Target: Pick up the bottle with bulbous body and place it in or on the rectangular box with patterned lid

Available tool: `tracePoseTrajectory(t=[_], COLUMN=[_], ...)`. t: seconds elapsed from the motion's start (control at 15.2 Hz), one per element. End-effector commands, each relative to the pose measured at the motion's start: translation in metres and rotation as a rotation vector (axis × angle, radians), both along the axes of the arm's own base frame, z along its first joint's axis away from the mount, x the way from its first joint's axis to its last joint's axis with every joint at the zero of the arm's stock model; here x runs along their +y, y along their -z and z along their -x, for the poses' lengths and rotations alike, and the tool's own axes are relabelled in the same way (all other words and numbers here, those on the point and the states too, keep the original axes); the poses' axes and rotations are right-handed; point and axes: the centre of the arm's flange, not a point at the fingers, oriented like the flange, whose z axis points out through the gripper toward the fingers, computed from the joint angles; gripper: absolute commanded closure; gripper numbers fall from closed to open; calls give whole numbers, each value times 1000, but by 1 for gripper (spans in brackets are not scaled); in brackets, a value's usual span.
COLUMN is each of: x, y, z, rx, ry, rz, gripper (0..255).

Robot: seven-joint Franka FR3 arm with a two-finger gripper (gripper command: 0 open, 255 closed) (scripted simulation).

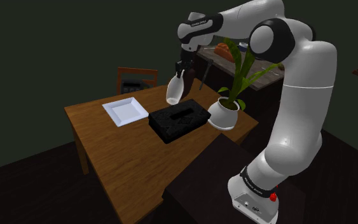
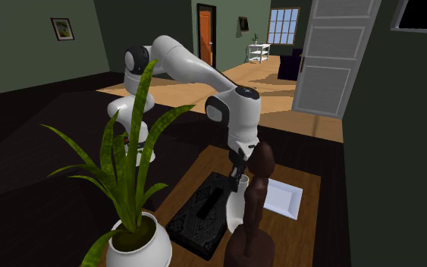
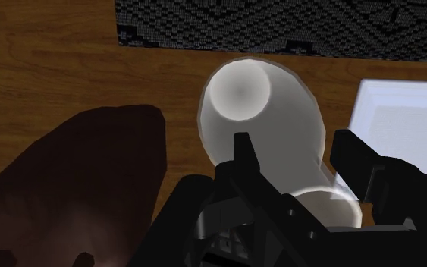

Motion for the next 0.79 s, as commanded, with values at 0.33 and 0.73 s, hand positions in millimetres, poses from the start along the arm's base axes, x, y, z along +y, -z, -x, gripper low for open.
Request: tracePoseTrajectory(t=[0.33,0.73], x=[0,0], y=[-38,-69], z=[0,0], rx=[0,0], ry=[0,0], rz=[0,0], gripper=[255,255])
